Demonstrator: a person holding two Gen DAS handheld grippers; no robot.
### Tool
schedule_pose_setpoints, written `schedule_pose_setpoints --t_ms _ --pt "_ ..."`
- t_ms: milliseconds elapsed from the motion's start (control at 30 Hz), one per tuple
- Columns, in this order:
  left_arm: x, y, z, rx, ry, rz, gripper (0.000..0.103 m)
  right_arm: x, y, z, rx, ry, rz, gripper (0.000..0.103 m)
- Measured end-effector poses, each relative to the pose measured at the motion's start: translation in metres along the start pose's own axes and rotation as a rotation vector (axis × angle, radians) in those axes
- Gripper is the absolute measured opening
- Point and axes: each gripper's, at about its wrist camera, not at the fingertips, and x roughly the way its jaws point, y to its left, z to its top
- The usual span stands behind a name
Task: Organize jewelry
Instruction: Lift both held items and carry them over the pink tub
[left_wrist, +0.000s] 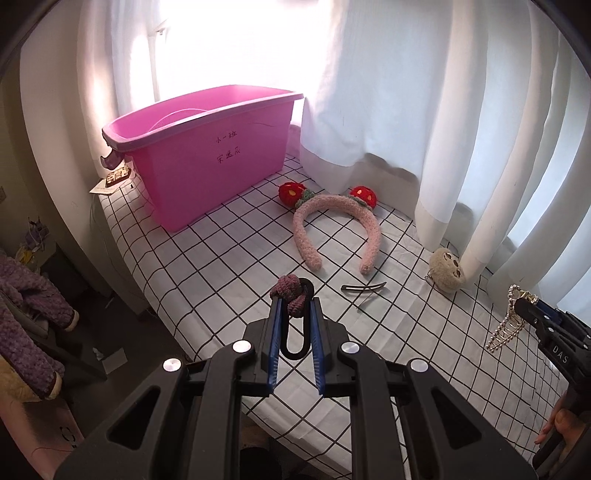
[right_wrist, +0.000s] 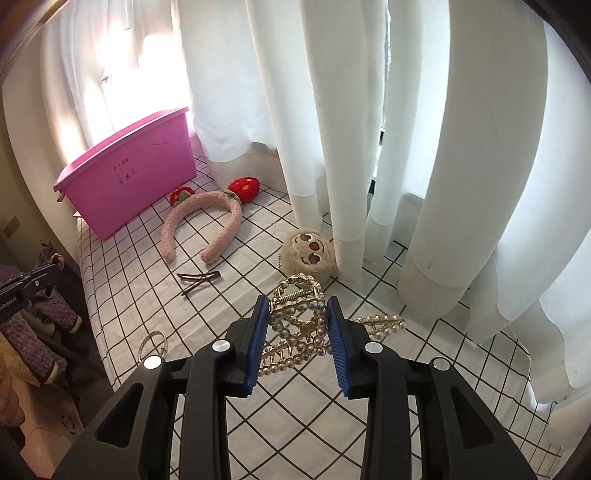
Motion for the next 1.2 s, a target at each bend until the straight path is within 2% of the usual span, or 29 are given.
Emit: schedule_pose_setpoints --t_ms 267,500,933,1033,1200 --pt "-0.024 0.036 0.031 -0.054 -0.066 0.041 0.015 0.001 0.056 0.052 -0.085 -0.067 0.121 0.031" --pt "-0.02 0.083 0.084 -0.055 -0.114 0.05 0.015 0.019 0.119 0.114 -0.117 -0.126 0.201 0.031" --pt "0.038 0.19 0.224 -0.035 -0.182 0.006 0.015 0.077 0.254 0.263 -0.106 -0.209 0.255 0.031" --pt "0.057 0.212 0.245 -0.04 -0.173 0.001 0.015 0.095 0.279 0.289 -0.113 -0.208 0.26 0.031" --pt "0.093 0.233 0.263 -0.049 -0.121 -0.017 0.015 0.136 0.315 0.316 -0.113 -0.148 0.275 0.031"
